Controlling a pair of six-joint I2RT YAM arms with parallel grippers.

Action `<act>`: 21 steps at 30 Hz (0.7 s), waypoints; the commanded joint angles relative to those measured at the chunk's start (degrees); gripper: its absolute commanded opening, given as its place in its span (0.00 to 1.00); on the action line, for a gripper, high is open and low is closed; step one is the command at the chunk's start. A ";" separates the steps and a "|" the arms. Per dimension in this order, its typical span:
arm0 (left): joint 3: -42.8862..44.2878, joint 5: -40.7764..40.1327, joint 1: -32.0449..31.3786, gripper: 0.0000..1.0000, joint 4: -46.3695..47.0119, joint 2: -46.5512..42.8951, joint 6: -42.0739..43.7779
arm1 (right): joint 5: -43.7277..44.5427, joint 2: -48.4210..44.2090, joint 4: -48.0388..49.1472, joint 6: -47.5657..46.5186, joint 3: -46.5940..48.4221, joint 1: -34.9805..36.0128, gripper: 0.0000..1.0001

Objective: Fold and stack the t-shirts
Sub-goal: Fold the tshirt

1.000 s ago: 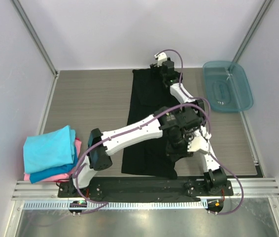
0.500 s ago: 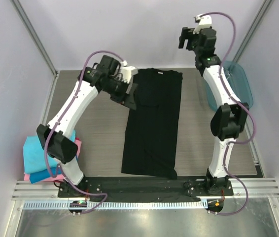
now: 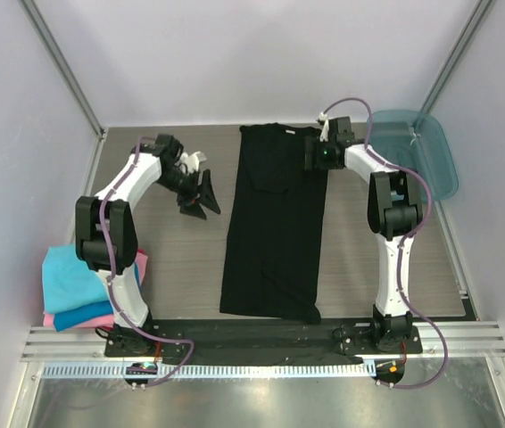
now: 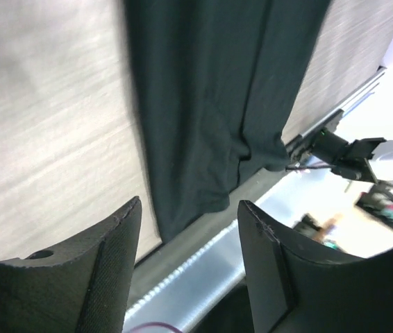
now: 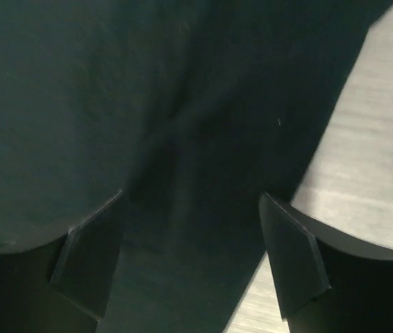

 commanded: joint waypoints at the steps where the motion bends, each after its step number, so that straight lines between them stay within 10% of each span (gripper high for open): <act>1: -6.27 3.96 0.53 0.58 2.74 -1.28 -3.36 | -0.81 -1.57 0.49 -1.12 2.08 -0.03 0.82; 14: -19.30 1.76 -1.14 0.57 6.61 -1.90 -6.62 | 2.79 7.30 -1.52 -3.33 6.30 0.32 0.71; 21: -24.67 1.60 -4.04 0.57 8.90 -3.22 -8.11 | 4.46 10.82 -3.47 -4.38 13.32 1.11 0.12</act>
